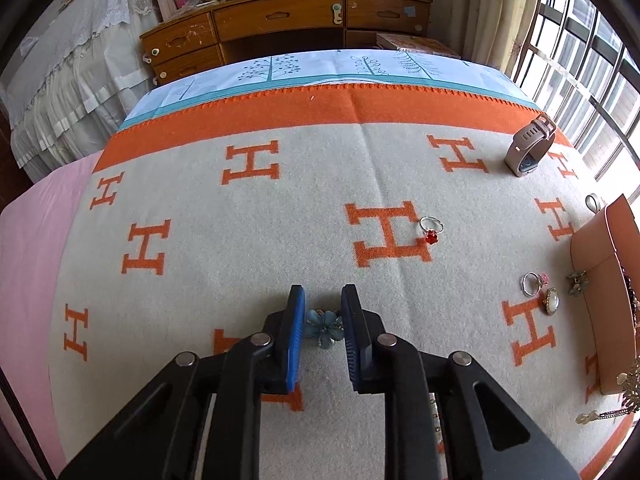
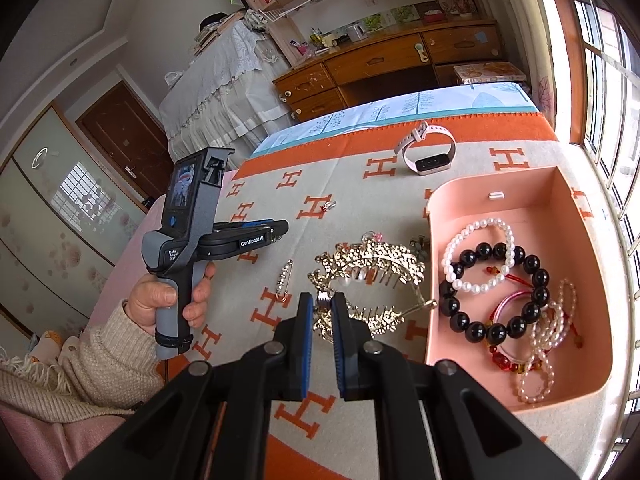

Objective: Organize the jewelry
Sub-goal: 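Grasp the gold hair comb with the right gripper while the left gripper grasps the blue flower brooch, then carry the comb and brooch into the pink box and open both grippers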

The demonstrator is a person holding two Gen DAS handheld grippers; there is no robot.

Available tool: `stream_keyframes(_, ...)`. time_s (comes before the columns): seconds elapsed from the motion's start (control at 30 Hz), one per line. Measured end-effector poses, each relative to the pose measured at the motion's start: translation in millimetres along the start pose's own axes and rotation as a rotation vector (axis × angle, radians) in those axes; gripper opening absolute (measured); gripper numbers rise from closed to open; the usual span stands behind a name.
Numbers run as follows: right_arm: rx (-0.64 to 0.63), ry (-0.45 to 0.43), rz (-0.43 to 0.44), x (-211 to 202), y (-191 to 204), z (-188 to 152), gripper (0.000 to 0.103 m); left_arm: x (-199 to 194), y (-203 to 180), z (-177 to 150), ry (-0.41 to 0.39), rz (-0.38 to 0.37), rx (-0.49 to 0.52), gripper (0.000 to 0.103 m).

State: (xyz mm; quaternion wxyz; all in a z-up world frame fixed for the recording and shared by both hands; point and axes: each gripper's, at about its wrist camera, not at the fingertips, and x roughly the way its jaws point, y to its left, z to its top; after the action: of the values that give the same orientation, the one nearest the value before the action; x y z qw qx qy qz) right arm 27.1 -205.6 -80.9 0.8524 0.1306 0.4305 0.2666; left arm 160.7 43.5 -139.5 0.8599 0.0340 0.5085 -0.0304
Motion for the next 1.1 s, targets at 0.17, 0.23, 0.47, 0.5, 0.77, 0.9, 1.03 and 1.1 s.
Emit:
stream_keyframes(0.17, 0.018, -0.038, -0.020, -13, -5, 5, 0.009, -14, 8, -3, 0.014, -0.066, -0.062, 0.015)
stream_keyframes(0.23, 0.030, -0.055, -0.021, -18, -8, 7, 0.009, -25, 9, -3, 0.002, -0.090, -0.067, 0.015)
stream_keyframes(0.47, 0.058, -0.142, -0.030, -46, -16, 13, 0.009, -84, -10, 1, -0.076, -0.169, -0.024, 0.015)
stream_keyframes(0.5, 0.061, -0.159, -0.035, -52, -18, 15, 0.009, -93, -14, 3, -0.088, -0.185, -0.016, 0.015)
stream_keyframes(0.77, 0.079, -0.266, -0.107, -92, -33, 24, 0.009, -144, -77, 30, -0.150, -0.307, 0.093, 0.015)
stream_keyframes(0.9, 0.096, -0.278, -0.133, -99, -43, 22, 0.009, -147, -121, 40, -0.144, -0.352, 0.164, 0.015)
stream_keyframes(1.03, 0.126, -0.259, -0.157, -99, -57, 17, 0.009, -138, -167, 44, -0.135, -0.370, 0.239, 0.015)
stream_keyframes(1.1, 0.137, -0.246, -0.170, -96, -63, 14, 0.009, -129, -187, 45, -0.113, -0.385, 0.267, 0.015)
